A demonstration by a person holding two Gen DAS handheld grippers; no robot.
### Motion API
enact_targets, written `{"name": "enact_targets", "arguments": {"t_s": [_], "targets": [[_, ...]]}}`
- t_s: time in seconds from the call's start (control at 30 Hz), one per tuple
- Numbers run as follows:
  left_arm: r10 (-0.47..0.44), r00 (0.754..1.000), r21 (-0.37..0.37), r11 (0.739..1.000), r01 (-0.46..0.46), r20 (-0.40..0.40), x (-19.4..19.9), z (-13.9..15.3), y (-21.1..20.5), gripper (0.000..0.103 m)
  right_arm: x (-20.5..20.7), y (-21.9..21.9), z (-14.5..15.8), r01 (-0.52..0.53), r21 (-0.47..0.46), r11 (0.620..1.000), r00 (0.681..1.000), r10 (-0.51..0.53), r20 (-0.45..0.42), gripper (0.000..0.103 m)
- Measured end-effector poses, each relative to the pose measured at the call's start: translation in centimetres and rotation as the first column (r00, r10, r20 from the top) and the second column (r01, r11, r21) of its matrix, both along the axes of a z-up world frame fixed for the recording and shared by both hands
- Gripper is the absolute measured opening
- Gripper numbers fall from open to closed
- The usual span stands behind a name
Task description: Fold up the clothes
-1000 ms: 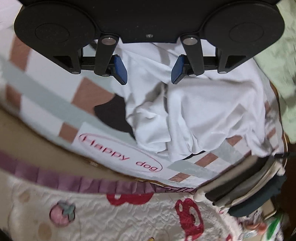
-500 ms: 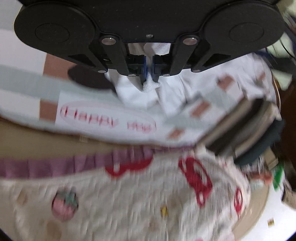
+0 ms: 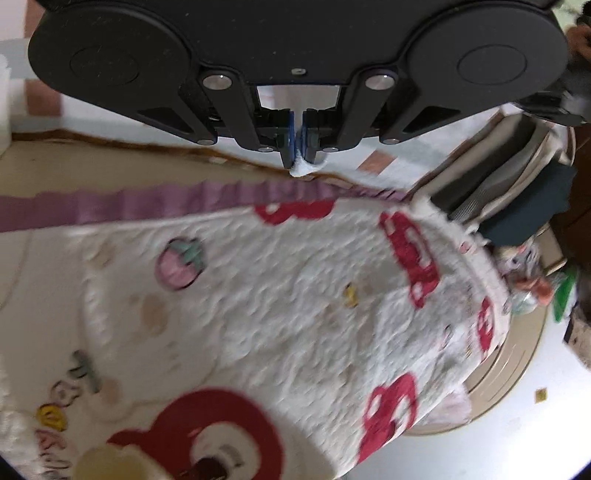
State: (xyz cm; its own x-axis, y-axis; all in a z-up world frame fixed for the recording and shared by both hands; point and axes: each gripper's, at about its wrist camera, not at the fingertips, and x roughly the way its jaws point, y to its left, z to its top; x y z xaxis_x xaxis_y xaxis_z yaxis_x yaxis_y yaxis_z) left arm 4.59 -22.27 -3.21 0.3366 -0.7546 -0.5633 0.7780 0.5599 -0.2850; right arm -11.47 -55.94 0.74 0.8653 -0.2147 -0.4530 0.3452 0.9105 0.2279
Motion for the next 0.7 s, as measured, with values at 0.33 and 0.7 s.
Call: {"name": "enact_targets", "arguments": {"t_s": [0.33, 0.7], "targets": [[-0.222, 0.926, 0.096, 0.960, 0.262, -0.304, -6.4, -4.1, -1.6, 0.007, -1.7, -0.2, -3.1, 0.104, -0.104, 0.989, 0.986, -0.117, -0.122, 0.004], [-0.392, 0.868, 0.254, 0.845, 0.470, -0.304, -6.2, -3.6, -8.4, 0.044, -1.2, 0.2, -4.6, -0.011, -0.139, 0.990, 0.993, -0.005, -0.117, 0.005]]}}
